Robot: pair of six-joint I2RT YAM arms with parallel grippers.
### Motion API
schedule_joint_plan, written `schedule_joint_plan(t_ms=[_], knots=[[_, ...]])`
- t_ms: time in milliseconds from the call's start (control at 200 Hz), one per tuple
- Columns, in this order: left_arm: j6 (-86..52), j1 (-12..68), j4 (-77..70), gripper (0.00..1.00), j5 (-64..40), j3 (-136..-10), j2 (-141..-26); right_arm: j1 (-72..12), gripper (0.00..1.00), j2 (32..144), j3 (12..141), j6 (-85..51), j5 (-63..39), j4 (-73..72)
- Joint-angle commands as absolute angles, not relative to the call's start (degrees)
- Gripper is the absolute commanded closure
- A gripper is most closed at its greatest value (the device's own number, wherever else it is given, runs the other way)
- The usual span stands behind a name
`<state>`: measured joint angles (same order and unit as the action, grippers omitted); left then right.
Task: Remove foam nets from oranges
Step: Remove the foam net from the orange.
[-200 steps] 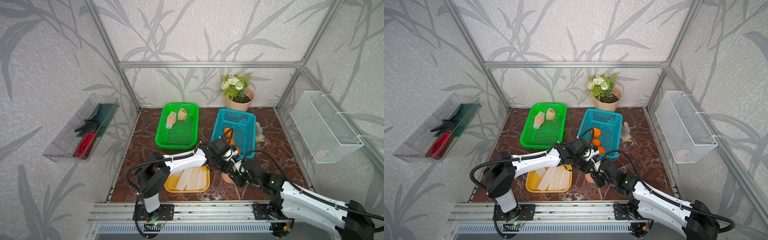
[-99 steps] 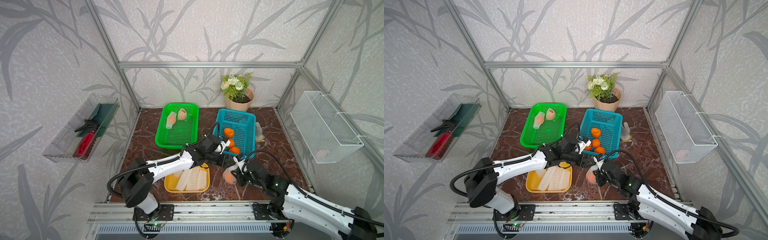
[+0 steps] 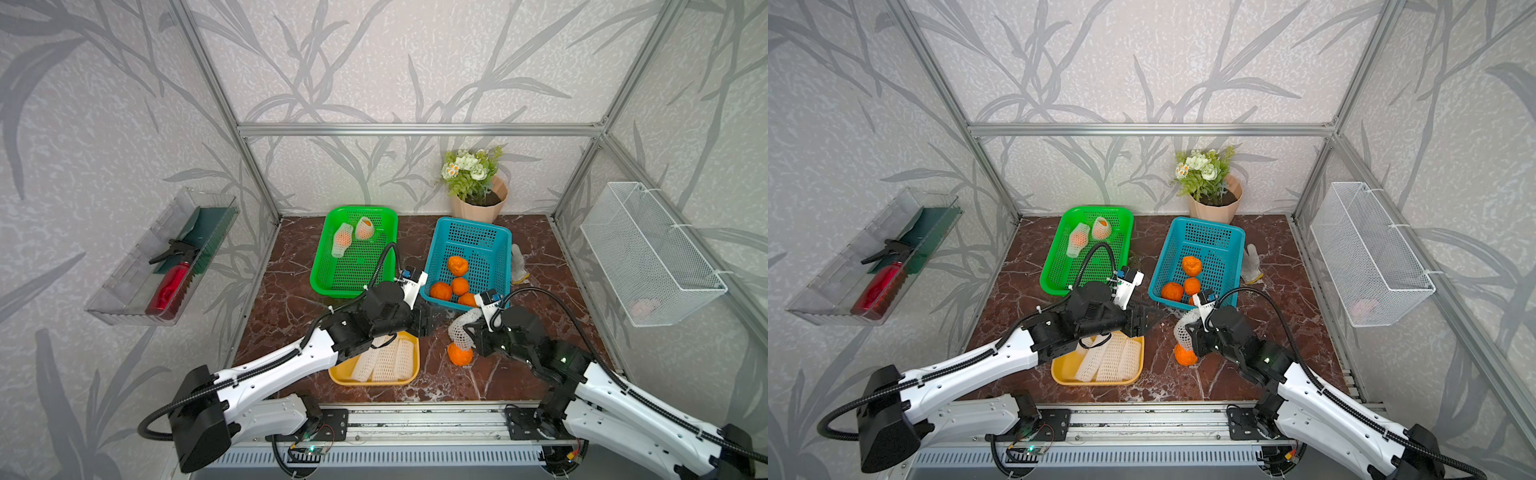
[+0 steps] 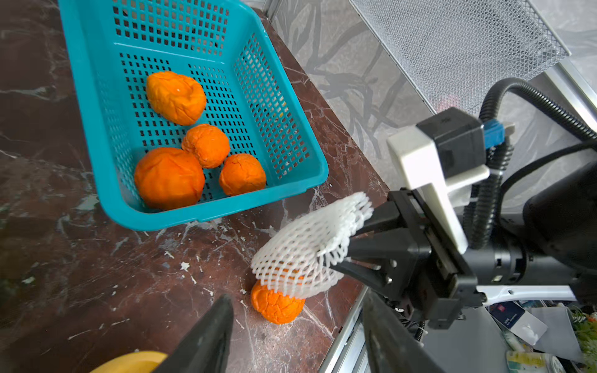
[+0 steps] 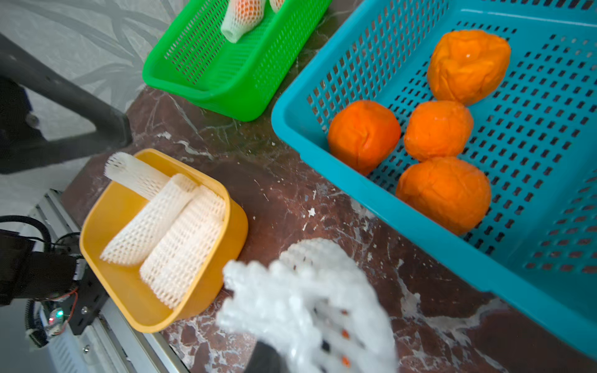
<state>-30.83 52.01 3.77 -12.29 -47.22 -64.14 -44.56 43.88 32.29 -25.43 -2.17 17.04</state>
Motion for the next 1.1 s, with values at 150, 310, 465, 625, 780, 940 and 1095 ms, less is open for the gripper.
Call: schedule_joint_plan(t_ms=[150,310,465,625,780,940,1095], knots=[[-24.72,51.86,0.67,0.33,-13.68,-38.99,-55.40,-43.95,0.78,46.76,38.06,-32.91,-19.02,13.66],[-23.46,51.86,-2.26,0.28,-14.40,-36.05,-53.61,-43.94,0.79,48.43,36.54,-38.00,-23.30,10.06],[-22.27,51.86,-4.74,0.27,-17.39,-36.12,-56.96,-43.93,0.79,47.75,35.17,-40.24,-24.78,7.29],[-21.47,51.77,-8.37,0.27,-19.77,-36.36,-61.24,-43.92,0.79,46.95,34.38,-41.10,-26.36,6.91],[-20.89,51.51,-9.12,0.28,-21.18,-36.19,-63.85,-43.86,0.78,45.52,33.71,-41.94,-27.01,6.66],[-21.92,51.24,-12.04,0.29,-25.49,-35.51,-64.33,-43.86,0.77,44.40,32.53,-43.15,-28.35,5.48],[-23.58,51.15,-12.91,0.32,-30.45,-35.51,-65.61,-43.39,0.77,44.54,31.61,-44.91,-29.39,3.65]])
